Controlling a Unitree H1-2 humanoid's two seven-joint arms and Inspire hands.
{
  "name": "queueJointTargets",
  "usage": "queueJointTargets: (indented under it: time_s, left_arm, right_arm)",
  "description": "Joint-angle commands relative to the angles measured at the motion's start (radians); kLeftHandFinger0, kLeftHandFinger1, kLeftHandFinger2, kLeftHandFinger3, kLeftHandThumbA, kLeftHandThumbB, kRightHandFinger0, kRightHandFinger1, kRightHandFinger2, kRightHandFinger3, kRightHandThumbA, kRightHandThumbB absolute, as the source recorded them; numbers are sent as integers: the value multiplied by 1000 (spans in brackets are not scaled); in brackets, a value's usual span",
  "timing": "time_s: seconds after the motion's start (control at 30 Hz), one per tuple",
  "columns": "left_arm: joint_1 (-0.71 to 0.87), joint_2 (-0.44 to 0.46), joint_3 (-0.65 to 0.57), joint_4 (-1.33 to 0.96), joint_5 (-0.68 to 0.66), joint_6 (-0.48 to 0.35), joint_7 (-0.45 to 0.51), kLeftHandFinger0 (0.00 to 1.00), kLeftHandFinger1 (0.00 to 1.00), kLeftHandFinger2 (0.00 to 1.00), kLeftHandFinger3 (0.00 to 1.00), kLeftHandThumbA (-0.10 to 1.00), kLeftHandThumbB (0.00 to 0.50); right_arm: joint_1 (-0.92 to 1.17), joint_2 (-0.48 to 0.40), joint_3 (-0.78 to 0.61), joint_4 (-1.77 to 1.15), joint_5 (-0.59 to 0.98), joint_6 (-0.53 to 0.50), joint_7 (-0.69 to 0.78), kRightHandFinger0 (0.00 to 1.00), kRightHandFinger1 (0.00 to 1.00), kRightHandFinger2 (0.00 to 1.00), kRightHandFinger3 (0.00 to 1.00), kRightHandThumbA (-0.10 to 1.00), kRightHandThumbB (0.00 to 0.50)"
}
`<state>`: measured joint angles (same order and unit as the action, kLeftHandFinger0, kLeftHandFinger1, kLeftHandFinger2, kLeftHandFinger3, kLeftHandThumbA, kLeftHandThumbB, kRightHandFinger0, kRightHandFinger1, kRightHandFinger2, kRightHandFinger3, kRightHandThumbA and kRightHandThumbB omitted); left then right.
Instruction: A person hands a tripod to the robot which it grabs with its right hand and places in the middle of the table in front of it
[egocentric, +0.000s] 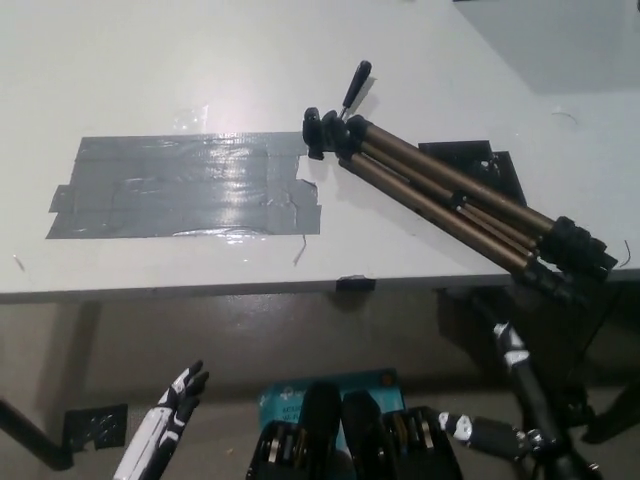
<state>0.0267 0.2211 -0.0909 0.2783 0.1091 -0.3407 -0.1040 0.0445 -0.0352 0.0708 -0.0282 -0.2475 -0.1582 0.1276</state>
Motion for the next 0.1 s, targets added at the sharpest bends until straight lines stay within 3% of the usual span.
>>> queueJointTargets:
  time_s: [0.0, 0.07]
  left_arm:
    - [9, 7, 1, -16, 2, -55, -2, 1000, 1000, 1000, 1000, 1000, 329]
    - [14, 7, 0, -18, 5, -63, 0, 1000, 1000, 1000, 1000, 1000, 317]
  right_arm:
    - [-2, -6, 32, 75, 7, -120, -23, 1000, 1000, 1000, 1000, 986, 305]
    - [7, -14, 48, 84, -8, -113, -20, 1000, 1000, 1000, 1000, 986, 311]
